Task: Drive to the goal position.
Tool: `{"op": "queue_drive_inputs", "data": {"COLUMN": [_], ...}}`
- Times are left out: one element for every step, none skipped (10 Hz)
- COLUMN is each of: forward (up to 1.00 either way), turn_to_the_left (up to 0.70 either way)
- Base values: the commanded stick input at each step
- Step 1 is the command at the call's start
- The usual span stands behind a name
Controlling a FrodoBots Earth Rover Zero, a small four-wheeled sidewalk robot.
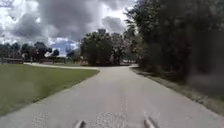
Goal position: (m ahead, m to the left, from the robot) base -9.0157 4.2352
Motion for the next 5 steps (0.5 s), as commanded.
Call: {"op": "queue_drive_inputs", "data": {"forward": [0.70,0.70,0.70,0.70,0.70], "turn_to_the_left": [0.00,0.00,0.00,0.00,0.00]}}
